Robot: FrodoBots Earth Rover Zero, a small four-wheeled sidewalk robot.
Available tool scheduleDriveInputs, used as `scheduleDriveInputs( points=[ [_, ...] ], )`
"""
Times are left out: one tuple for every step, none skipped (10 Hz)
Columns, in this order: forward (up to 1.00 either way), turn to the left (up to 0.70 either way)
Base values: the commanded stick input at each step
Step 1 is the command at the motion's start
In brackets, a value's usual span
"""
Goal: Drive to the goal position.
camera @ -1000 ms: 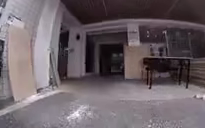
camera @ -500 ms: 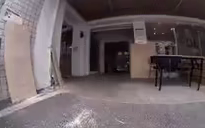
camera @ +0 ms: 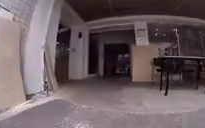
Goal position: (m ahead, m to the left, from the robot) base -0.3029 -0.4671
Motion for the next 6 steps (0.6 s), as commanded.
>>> scheduleDriveInputs(
  points=[
    [0.70, 0.00],
    [0.70, 0.00],
    [0.70, 0.00],
    [0.70, 0.00],
    [0.70, 0.00],
    [0.70, 0.00]
  ],
)
